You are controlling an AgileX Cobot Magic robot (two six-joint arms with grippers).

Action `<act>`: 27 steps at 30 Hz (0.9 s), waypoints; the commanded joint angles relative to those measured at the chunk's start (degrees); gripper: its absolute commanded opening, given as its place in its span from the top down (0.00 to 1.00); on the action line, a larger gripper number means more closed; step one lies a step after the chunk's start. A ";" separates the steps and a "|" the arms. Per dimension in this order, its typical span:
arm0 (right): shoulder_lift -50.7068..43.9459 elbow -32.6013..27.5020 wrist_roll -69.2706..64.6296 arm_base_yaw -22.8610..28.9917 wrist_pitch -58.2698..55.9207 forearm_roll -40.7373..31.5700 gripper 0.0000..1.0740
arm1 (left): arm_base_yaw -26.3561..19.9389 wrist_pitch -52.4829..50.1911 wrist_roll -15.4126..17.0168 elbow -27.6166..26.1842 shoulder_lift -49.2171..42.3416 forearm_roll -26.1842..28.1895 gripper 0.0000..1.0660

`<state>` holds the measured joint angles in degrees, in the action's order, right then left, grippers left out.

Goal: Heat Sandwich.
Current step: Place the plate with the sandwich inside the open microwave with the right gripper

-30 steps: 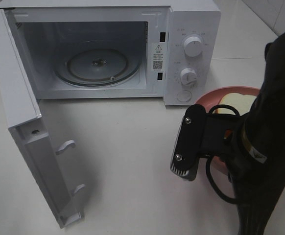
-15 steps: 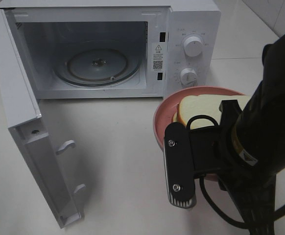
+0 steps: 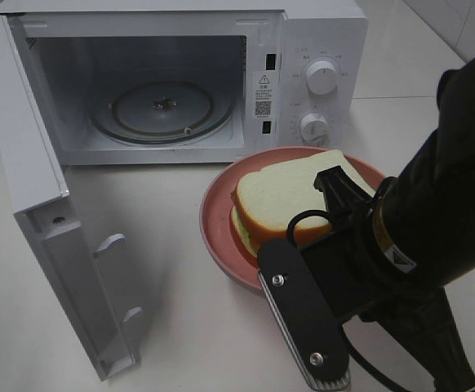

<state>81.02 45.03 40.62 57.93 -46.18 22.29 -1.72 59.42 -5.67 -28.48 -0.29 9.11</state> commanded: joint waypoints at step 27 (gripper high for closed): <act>0.17 -0.23 20.91 -6.30 9.68 -4.64 1.00 | 0.29 -0.57 0.17 0.29 -1.49 0.34 0.03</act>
<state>81.13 44.75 56.84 54.03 -38.27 19.14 -1.72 59.42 -5.67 -28.48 -0.29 9.11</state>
